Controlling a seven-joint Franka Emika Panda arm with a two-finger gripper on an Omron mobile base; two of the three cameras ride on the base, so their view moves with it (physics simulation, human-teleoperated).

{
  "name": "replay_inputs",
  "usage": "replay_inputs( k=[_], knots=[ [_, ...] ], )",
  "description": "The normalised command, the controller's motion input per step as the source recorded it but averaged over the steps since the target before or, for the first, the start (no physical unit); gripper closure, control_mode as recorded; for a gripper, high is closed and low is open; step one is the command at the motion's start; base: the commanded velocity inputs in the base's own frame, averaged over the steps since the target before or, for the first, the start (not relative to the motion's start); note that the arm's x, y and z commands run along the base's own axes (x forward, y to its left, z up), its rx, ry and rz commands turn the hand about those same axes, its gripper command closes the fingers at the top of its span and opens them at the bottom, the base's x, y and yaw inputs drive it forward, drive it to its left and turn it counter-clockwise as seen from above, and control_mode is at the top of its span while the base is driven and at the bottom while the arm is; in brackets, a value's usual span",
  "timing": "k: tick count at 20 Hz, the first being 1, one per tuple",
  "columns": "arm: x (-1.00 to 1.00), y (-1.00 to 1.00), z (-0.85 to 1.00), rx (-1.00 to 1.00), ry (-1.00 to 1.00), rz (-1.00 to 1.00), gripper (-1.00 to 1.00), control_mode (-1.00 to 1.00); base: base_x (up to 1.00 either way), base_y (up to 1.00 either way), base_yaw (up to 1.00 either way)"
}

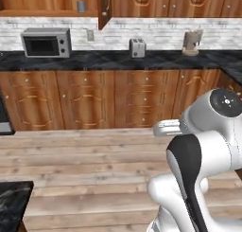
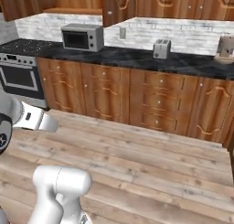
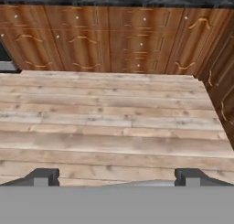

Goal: There is a bowl on the dining counter. Grab a lemon wedge from the fridge and place it in the bowl. Then get the liquor bottle and glass cup from the cabinet and place them next to the bowl.

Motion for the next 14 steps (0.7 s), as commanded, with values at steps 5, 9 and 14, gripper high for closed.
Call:
replay_inputs(
  k=[5,9,14],
  knots=[
    [0.00,0.00,0.00,0.00,0.00,0.00,-1.00,1.00,0.99,0.17,-0.06],
    [0.00,0.00,0.00,0.00,0.00,0.00,-1.00,1.00,0.98,0.25,0.00],
    [0.00,0.00,0.00,0.00,0.00,0.00,-1.00,1.00,0.94,0.34,0.01]
  ],
)
